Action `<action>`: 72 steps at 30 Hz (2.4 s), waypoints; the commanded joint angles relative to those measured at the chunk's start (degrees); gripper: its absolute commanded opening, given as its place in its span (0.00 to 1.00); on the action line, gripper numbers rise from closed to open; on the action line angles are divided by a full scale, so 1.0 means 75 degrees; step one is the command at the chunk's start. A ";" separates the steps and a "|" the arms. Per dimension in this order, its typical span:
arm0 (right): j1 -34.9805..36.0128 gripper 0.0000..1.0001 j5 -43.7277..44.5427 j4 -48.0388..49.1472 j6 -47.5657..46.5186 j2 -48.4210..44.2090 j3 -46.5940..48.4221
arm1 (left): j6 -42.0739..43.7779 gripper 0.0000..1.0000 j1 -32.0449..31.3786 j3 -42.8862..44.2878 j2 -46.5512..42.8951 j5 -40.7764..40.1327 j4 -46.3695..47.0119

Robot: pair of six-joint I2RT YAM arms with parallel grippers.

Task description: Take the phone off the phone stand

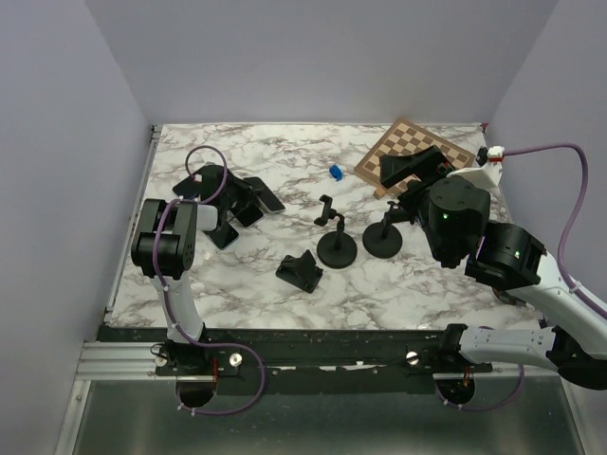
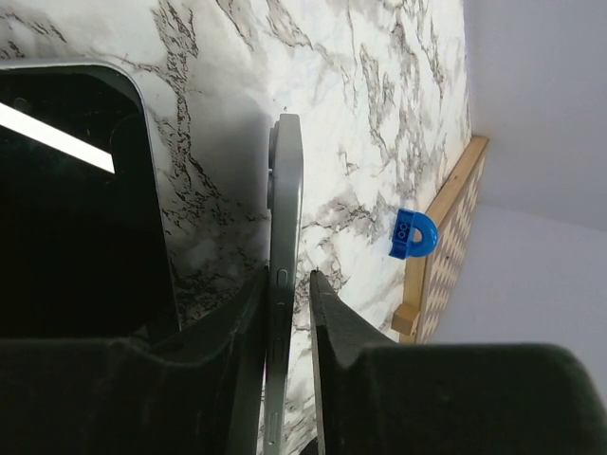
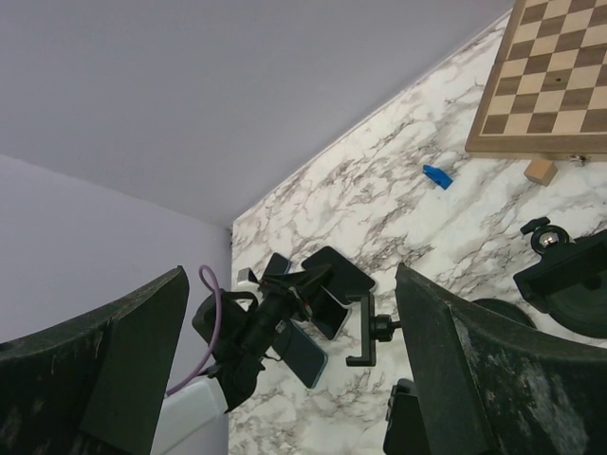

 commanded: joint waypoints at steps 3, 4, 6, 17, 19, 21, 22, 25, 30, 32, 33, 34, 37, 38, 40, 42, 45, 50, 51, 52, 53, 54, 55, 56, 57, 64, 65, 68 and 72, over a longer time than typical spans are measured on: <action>0.0044 0.96 0.0028 -0.0302 0.0259 -0.0079 0.0030 | 0.0077 0.36 -0.0058 0.0318 0.0043 0.0061 -0.0043; 0.0048 0.96 0.0026 -0.0301 0.0268 -0.0077 0.0027 | 0.0075 0.38 -0.0057 0.0327 0.0028 0.0061 -0.0114; 0.0048 0.96 0.0027 -0.0322 0.0288 -0.0067 0.0029 | 0.0117 0.42 -0.0061 0.0378 -0.0015 0.0069 -0.0266; 0.0041 0.96 -0.0066 -0.0370 0.0424 -0.0031 -0.0004 | 0.0723 0.67 -0.0116 0.1352 -0.0300 -0.0057 -0.2481; 0.0044 0.95 -0.0096 -0.0370 0.0426 -0.0008 -0.0003 | 0.0822 0.77 -0.0127 0.1732 -0.0234 -0.0133 -0.3197; 0.0053 0.95 -0.0127 -0.0370 0.0446 0.0002 0.0004 | 0.0924 0.78 -0.0139 0.2102 -0.0148 -0.0163 -0.3911; 0.0043 0.95 -0.0139 -0.0370 0.0460 0.0005 0.0000 | 0.0957 0.78 -0.0151 0.2213 -0.0140 -0.0177 -0.4140; 0.0045 0.95 -0.0152 -0.0404 0.0505 -0.0002 -0.0023 | 0.1075 0.79 -0.0220 0.2350 -0.0257 -0.0418 -0.4494; 0.0044 0.95 -0.0167 -0.0467 0.0548 0.0011 -0.0023 | 0.1372 0.90 -0.0338 0.2870 -0.0344 -0.0829 -0.5483; 0.0050 0.95 -0.0173 -0.0464 0.0558 0.0025 -0.0023 | 0.1402 0.91 -0.0352 0.3006 -0.0385 -0.1001 -0.5846; 0.0044 0.95 -0.0185 -0.0464 0.0565 0.0028 -0.0025 | 0.1419 0.91 -0.0351 0.3082 -0.0408 -0.1082 -0.6030; 0.0050 0.95 -0.0193 -0.0464 0.0560 0.0037 -0.0016 | 0.1474 0.91 -0.0351 0.3195 -0.0434 -0.1160 -0.6236; 0.0050 0.95 -0.0196 -0.0465 0.0563 0.0064 -0.0028 | 0.1713 0.91 -0.0351 0.3348 -0.0685 -0.1524 -0.6550; 0.0055 0.95 -0.0198 -0.0465 0.0557 0.0067 -0.0044 | 0.1781 0.91 -0.0351 0.3337 -0.0791 -0.1634 -0.6597; 0.0040 0.95 -0.0199 -0.0464 0.0551 0.0087 -0.0052 | 0.1888 0.91 -0.0352 0.3303 -0.1045 -0.1838 -0.6658; 0.0044 0.96 -0.0209 -0.0464 0.0516 0.0105 -0.0057 | 0.1959 0.91 -0.0354 0.3249 -0.1336 -0.1976 -0.6682; 0.0042 0.96 -0.0119 -0.0559 0.0450 0.0119 -0.0083 | 0.2194 0.91 -0.0351 0.3107 -0.1930 -0.2112 -0.6555; 0.0052 1.00 0.0343 -0.0920 0.0207 0.0053 -0.0160 | 0.3040 0.92 -0.0473 0.2822 -0.3221 -0.2680 -0.6068; 0.0045 1.00 0.0464 -0.1069 0.0153 0.0052 -0.0129 | 0.3385 0.92 -0.0587 0.2885 -0.3472 -0.3067 -0.6026; 0.0039 1.00 0.0563 -0.1209 0.0098 0.0042 -0.0100 | 0.3879 0.92 -0.0768 0.2943 -0.3778 -0.3454 -0.5918; 0.0047 1.00 0.0658 -0.1369 0.0024 0.0052 -0.0069 | 0.4295 0.92 -0.0939 0.2939 -0.4004 -0.3716 -0.5781; 0.0041 1.00 0.0720 -0.1461 -0.0070 0.0035 -0.0052 | 0.4703 0.92 -0.1117 0.2876 -0.4326 -0.3981 -0.5587; 0.0042 1.00 0.0783 -0.1520 -0.0213 0.0014 -0.0068 | 0.5007 0.93 -0.1263 0.2767 -0.4648 -0.4125 -0.5304; 0.0044 1.00 0.0825 -0.1517 -0.0383 -0.0014 -0.0106 | 0.5339 0.95 -0.1428 0.2572 -0.4923 -0.4158 -0.5011; 0.0037 1.00 0.0840 -0.1506 -0.0589 -0.0038 -0.0152 | 0.5641 0.97 -0.1604 0.2388 -0.5235 -0.4108 -0.4621; 0.0046 1.00 0.0776 -0.1336 -0.1632 -0.0177 -0.0592 | 0.7276 0.99 -0.2932 0.1392 -0.6892 -0.4336 -0.2992; 0.0044 1.00 0.0702 -0.1192 -0.1762 -0.0241 -0.0708 | 0.7502 0.99 -0.3123 0.1240 -0.7097 -0.4414 -0.2801; 0.0044 1.00 0.0554 -0.0821 -0.2118 -0.0450 -0.1086 | 0.8170 0.99 -0.3634 0.0761 -0.7819 -0.4631 -0.2067; 0.0047 1.00 0.0464 -0.0520 -0.2392 -0.0797 -0.1466 | 0.8880 0.99 -0.4086 0.0038 -0.8725 -0.4728 -0.1094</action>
